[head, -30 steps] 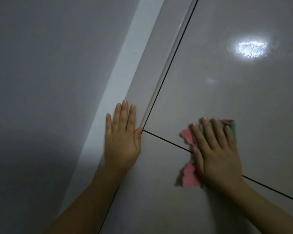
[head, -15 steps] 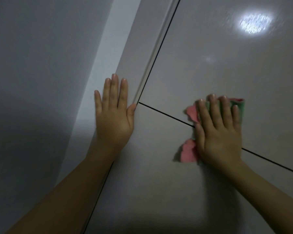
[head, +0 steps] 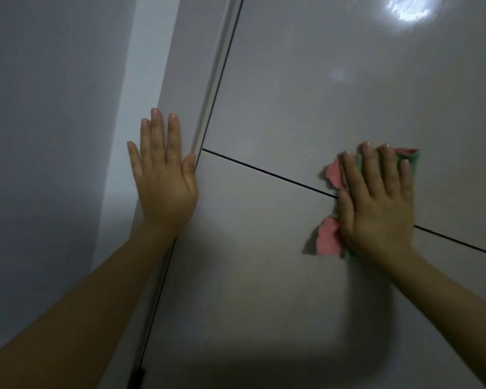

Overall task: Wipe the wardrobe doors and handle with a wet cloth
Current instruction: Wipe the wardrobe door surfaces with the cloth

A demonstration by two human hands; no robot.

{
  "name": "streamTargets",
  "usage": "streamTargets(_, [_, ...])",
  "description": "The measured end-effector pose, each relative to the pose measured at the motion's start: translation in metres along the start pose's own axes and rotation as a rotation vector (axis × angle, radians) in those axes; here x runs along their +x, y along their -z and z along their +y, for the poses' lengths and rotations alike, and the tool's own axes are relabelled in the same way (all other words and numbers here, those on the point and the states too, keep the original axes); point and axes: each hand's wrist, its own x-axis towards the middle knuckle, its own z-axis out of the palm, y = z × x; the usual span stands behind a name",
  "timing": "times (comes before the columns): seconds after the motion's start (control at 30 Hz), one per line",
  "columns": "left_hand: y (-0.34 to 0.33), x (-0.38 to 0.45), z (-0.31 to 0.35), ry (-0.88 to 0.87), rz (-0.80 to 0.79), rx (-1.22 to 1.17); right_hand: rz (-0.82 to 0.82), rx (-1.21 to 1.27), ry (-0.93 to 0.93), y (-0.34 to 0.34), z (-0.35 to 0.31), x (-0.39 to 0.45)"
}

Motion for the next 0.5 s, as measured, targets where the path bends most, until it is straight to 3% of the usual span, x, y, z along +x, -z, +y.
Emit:
streamTargets(0.1, [-0.004, -0.003, 0.013, 0.099, 0.028, -0.021, 0.057, 0.096, -0.133, -0.011, -0.055, 0.020])
streamTargets(0.23, [0.000, -0.006, 0.038, 0.193, 0.052, -0.123, 0.024, 0.162, 0.220, -0.018, -0.101, 0.020])
streamTargets(0.33, [-0.001, -0.019, 0.076, 0.149, -0.004, -0.152, -0.018, 0.168, 0.300, -0.007, -0.052, -0.002])
streamTargets(0.5, [-0.012, -0.017, 0.140, 0.027, -0.078, -0.207, 0.022, -0.003, -0.028, 0.015, 0.104, -0.032])
